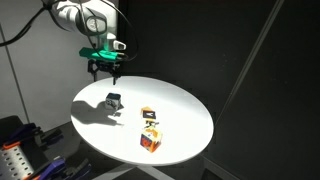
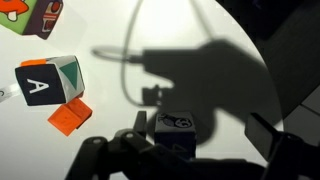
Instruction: Move the white and blue block to the left
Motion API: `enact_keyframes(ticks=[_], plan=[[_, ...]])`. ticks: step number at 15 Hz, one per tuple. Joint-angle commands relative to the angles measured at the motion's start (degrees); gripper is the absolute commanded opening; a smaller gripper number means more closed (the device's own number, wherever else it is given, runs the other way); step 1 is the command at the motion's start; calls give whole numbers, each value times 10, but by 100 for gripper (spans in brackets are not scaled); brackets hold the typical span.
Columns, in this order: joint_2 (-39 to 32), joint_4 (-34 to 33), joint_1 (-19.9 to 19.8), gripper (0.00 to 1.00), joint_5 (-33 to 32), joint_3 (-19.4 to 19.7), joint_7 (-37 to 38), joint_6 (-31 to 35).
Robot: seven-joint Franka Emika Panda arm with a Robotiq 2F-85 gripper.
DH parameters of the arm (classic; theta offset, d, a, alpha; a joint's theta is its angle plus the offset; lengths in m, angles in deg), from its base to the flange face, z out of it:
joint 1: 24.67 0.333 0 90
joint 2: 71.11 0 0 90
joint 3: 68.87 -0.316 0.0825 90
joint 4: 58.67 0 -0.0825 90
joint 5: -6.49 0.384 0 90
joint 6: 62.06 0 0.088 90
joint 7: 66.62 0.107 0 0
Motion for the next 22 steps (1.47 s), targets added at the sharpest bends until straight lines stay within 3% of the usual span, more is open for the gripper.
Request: enact_keyframes(ticks=[1,7,16,22], plan=[[36,20,7,100,31,6,5,-26],[87,51,8,100,68,13,34,-67],[174,100,-6,100,52,27,199,-117],[241,136,-16,100,50,33,246,-135]])
